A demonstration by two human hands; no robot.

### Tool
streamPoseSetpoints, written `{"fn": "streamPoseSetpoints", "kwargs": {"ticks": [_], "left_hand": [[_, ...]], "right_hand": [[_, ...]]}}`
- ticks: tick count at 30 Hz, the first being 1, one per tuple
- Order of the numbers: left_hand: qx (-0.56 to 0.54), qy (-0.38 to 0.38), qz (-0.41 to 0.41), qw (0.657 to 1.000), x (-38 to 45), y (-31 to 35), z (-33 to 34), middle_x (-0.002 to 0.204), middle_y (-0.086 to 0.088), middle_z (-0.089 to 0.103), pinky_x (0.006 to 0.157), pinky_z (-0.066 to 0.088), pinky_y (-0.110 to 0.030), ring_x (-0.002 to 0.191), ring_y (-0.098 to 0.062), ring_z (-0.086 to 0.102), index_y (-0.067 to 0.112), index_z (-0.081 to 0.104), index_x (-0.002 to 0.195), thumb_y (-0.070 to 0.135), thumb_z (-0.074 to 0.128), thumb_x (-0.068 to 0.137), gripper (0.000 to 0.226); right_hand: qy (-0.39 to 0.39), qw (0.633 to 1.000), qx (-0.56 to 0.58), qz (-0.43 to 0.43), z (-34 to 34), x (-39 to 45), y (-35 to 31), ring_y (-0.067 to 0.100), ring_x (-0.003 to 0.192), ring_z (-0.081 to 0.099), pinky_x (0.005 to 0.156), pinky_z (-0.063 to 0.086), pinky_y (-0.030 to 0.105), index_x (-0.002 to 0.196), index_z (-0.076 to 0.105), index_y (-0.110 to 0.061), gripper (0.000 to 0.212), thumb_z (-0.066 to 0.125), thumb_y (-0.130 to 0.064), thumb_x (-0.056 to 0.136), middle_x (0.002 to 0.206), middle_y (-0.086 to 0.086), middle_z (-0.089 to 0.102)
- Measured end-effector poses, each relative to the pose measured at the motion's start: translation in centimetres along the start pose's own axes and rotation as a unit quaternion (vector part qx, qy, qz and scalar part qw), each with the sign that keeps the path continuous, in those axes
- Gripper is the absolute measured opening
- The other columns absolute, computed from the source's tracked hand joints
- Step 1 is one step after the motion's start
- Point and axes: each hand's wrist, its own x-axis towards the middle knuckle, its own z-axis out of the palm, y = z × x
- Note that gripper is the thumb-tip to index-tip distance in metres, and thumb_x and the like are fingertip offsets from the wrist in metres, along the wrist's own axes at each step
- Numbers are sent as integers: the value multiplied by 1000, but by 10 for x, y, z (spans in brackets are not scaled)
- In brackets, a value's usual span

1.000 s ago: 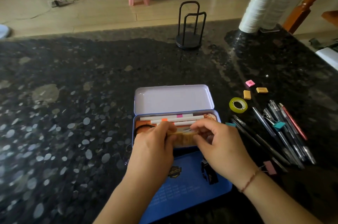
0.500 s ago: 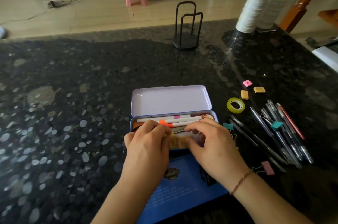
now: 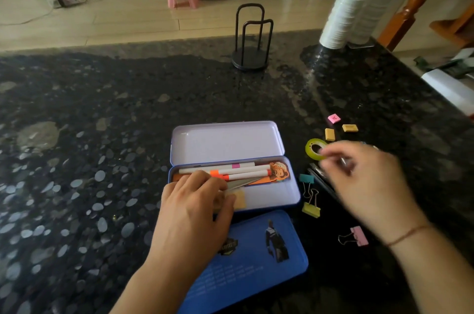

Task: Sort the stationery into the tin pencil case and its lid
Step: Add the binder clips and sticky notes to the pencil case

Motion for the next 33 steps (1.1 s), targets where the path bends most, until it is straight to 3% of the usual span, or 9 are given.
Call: {"fn": "streamPoseSetpoints", "kwargs": {"ticks": [5, 10, 14, 17, 20, 23, 27, 30, 33], "left_hand": [[20, 7, -3, 1000, 0, 1, 0, 83, 9, 65, 69, 44, -38, 80, -19, 59, 23, 68, 83, 31, 60, 80, 12], [30, 5, 5, 1000, -1, 4, 4, 87, 11, 64, 70, 41, -35, 81, -17, 59, 25, 67, 84, 32, 60, 81, 11], [16, -20, 18, 1000, -2, 5, 8, 90, 10, 64, 76, 46, -37, 82, -16, 59, 25, 67, 86, 34, 57, 83, 14], [-8, -19, 20, 1000, 0, 3, 6, 94, 10, 63, 77, 49, -40, 86, -16, 58, 25, 67, 89, 37, 57, 83, 17], [23, -19, 22, 999, 0, 6, 5, 121, 6, 60, 87, 45, -44, 109, -23, 55, 26, 66, 105, 48, 52, 86, 32], [67, -79, 48, 994, -5, 12, 10, 152, 4, 37, 105, 32, -54, 139, -25, 34, 29, 55, 127, 64, 34, 90, 55], [112, -141, 72, 981, -10, 13, 18, 154, 6, 32, 110, 18, -61, 144, -24, 23, 29, 44, 140, 71, 17, 90, 71], [128, -163, 79, 975, -9, 10, 19, 152, 5, 37, 109, 18, -60, 143, -26, 28, 27, 46, 139, 70, 17, 90, 71], [128, -168, 78, 974, -8, 8, 18, 152, 5, 37, 108, 14, -55, 142, -26, 29, 27, 46, 139, 69, 18, 91, 70]], "right_hand": [[8, 974, -138, 180, -32, 4, 63, 25, 78, 59, 68, 42, 29, 99, 71, -15, 20, 73, -18, 78, 96, 9, 68], [-15, 977, -133, 164, -22, 1, 66, 19, 76, 54, 63, 42, 28, 101, 71, -17, 25, 69, -33, 82, 95, 5, 64], [-42, 977, -124, 171, -15, 1, 66, 17, 73, 57, 52, 37, 22, 98, 66, -23, 16, 70, -27, 83, 88, -2, 62], [-23, 980, -102, 167, -16, 3, 70, 17, 71, 56, 54, 34, 20, 86, 65, -24, 13, 74, -17, 79, 81, -3, 60], [65, 990, -52, 113, -18, 6, 65, 19, 74, 55, 63, 35, 20, 87, 68, -17, 18, 73, -3, 77, 86, 3, 60], [92, 996, 10, -5, -8, 8, 36, 18, 84, 57, 72, 45, 23, 95, 70, -14, 20, 68, 0, 80, 98, 4, 59], [10, 980, 41, -193, 28, 7, 1, 15, 82, 56, 75, 47, 18, 94, 71, -10, 23, 62, 7, 82, 94, 4, 59], [-17, 975, 20, -222, 51, 10, -3, 20, 80, 57, 65, 53, 37, 94, 71, -9, 24, 63, 8, 79, 91, 5, 60], [-8, 976, 24, -217, 62, 15, -3, 21, 84, 57, 68, 54, 37, 95, 71, -8, 21, 65, 6, 79, 93, 5, 64]]}}
